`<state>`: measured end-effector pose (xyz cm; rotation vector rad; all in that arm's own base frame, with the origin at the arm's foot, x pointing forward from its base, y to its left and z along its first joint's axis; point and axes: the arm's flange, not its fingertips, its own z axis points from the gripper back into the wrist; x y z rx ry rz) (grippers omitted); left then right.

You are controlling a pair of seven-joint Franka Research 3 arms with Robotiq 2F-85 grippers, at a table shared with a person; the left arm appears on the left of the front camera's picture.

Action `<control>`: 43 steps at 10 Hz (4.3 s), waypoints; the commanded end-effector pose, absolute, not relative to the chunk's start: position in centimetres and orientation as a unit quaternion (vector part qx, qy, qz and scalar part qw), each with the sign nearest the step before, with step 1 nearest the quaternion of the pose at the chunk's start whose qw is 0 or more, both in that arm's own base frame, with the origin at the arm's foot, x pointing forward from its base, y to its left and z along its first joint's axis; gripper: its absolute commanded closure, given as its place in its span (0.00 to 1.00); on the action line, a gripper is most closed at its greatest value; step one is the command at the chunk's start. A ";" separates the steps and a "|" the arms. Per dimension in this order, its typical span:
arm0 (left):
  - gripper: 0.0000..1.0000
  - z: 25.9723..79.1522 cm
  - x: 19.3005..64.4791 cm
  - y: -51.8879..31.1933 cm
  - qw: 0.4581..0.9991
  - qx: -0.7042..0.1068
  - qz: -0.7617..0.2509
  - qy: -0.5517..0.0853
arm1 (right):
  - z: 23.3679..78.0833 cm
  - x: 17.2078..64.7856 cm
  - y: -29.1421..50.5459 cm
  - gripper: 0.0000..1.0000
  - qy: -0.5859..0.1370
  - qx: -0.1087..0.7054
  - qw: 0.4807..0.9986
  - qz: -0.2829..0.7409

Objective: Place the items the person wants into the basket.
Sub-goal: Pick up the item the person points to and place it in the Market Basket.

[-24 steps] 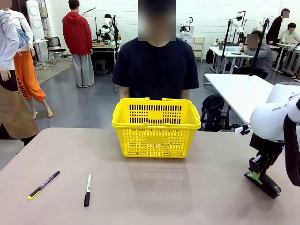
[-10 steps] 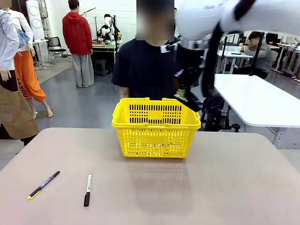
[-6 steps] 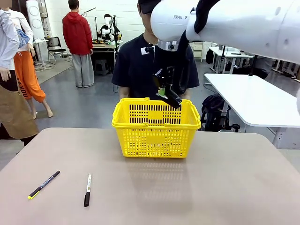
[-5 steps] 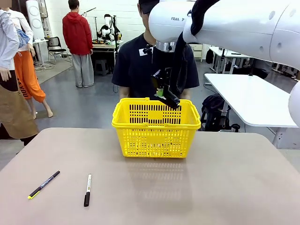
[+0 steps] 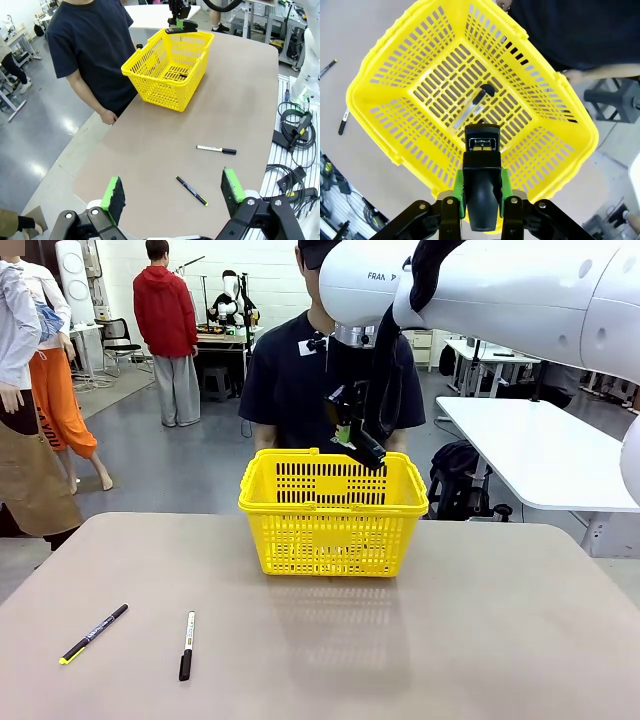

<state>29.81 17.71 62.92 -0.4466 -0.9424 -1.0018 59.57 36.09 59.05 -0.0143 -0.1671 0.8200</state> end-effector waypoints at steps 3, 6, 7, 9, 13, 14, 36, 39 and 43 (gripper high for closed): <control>0.00 62.9 29.7 17.9 0.743 -0.205 -0.463 -0.437 | 55.8 60.3 33.6 0.68 -0.090 0.008 0.902 0.422; 0.00 62.9 29.7 17.9 0.743 -0.205 -0.463 -0.437 | 52.2 61.6 33.3 0.68 -0.122 0.001 0.882 0.455; 0.00 62.9 29.7 17.9 0.743 -0.205 -0.463 -0.437 | 51.3 62.3 33.7 0.68 -0.118 0.011 0.875 0.470; 0.00 62.9 29.7 17.9 0.743 -0.205 -0.463 -0.437 | 49.6 63.2 34.8 0.68 -0.099 0.015 0.862 0.497; 0.00 62.9 29.7 17.9 0.743 -0.205 -0.463 -0.437 | 47.2 64.4 35.7 0.68 -0.051 0.040 0.853 0.518; 0.00 62.9 29.7 17.9 0.743 -0.205 -0.463 -0.437 | 46.6 64.7 35.8 0.68 -0.042 0.046 0.851 0.522; 0.00 62.9 29.7 17.9 0.743 -0.205 -0.463 -0.437 | 57.9 30.9 2.5 0.00 -0.119 -0.007 0.959 0.255; 0.00 62.9 29.7 17.9 0.743 -0.205 -0.463 -0.437 | 57.6 29.9 2.7 0.00 -0.108 0.019 0.966 0.235; 0.00 62.9 29.7 17.9 0.743 -0.205 -0.463 -0.437 | 57.6 29.9 2.7 0.00 -0.108 0.019 0.966 0.235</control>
